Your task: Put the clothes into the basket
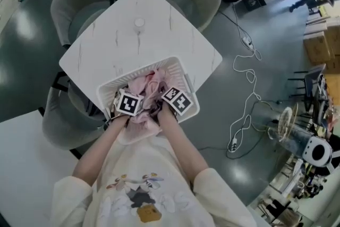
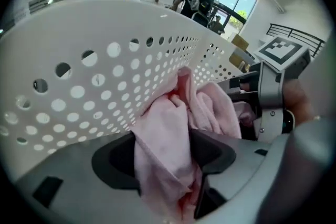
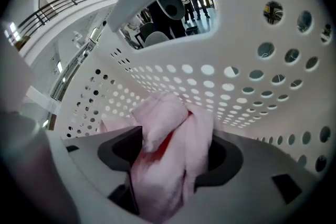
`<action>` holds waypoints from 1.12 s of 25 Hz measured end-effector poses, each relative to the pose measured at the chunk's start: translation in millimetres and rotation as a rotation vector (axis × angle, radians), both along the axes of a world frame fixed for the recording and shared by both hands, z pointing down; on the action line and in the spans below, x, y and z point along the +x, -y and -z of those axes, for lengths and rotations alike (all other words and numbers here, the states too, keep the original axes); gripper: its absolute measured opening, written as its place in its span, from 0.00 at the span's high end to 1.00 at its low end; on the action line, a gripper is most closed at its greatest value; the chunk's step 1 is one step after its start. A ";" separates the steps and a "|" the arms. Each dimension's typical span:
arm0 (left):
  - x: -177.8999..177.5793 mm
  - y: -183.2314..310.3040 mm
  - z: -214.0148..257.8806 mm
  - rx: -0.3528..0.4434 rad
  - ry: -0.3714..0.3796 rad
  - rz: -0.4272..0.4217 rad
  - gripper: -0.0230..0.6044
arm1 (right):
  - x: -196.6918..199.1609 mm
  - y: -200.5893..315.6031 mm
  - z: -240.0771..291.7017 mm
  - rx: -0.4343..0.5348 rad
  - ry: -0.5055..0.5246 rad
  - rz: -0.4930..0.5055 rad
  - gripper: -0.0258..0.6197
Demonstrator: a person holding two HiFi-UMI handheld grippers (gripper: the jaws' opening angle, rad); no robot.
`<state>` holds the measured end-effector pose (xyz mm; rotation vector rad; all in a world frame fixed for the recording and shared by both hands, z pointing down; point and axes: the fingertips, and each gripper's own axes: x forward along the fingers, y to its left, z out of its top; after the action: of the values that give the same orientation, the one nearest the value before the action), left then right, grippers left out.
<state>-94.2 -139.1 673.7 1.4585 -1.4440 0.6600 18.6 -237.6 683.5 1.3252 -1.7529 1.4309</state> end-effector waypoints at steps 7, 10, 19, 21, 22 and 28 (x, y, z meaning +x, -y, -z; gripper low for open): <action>1.5 -2.7 26.9 0.156 -0.089 0.140 0.51 | -8.1 0.4 53.1 0.020 0.161 -0.011 0.50; 2.7 -0.8 32.2 0.192 -0.128 0.162 0.50 | -11.3 -4.3 70.4 0.021 0.224 0.006 0.50; 17.6 -1.1 65.0 0.218 -0.180 0.151 0.51 | -31.9 -14.9 132.7 0.051 0.389 0.080 0.50; 18.9 -7.1 71.8 0.201 -0.141 0.140 0.51 | -37.5 -16.6 144.5 0.078 0.406 0.128 0.50; 18.1 -9.2 77.7 0.205 -0.118 0.139 0.51 | -39.5 -17.7 149.2 0.091 0.409 0.159 0.50; 18.7 -21.8 118.5 0.262 -0.108 0.135 0.51 | -41.0 -34.1 165.4 0.107 0.454 0.316 0.50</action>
<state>-75.5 -117.4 555.2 1.5529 -1.5722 0.3121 -22.4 -203.4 518.1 0.7546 -2.2365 1.5492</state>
